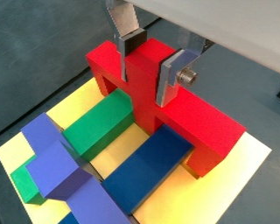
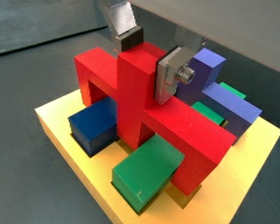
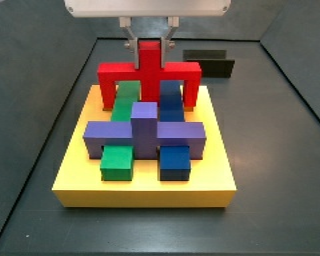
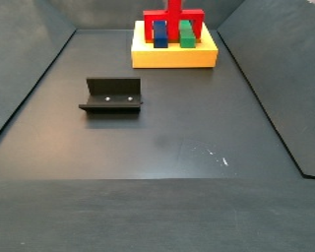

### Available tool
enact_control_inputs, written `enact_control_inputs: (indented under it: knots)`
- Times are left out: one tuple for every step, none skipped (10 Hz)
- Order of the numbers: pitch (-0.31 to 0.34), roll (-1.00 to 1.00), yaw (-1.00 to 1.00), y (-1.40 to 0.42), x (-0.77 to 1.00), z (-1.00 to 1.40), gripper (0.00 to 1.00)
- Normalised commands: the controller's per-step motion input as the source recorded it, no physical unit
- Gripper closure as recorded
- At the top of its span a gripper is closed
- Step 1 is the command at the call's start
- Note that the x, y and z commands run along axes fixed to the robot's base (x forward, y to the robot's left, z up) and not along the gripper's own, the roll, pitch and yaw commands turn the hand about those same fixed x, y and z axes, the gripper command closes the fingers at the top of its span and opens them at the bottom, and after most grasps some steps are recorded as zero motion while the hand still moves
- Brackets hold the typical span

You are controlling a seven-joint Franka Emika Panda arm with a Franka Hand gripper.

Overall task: Pick up the red object. Move up. Move to above the board. Insert the red object.
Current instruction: Insert the red object.

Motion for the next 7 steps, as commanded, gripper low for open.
enact_control_inputs:
  knots:
    - [0.049,0.06,-0.07,0.0,-0.05,-0.06,1.0]
    - [0.037,0.06,-0.07,0.0,0.0,-0.06,1.0]
    - [0.0,0.03,-0.09,0.0,0.0,-0.1,1.0]
    - [0.0,0.0,-0.01,0.0,0.0,-0.09,1.0]
    - [0.0,0.06,0.0,0.0,0.0,-0.18,1.0]
    - [0.007,0.17,0.0,-0.01,0.03,-0.31,1.0]
    - [0.0,0.23,0.0,-0.04,0.0,-0.42,1.0]
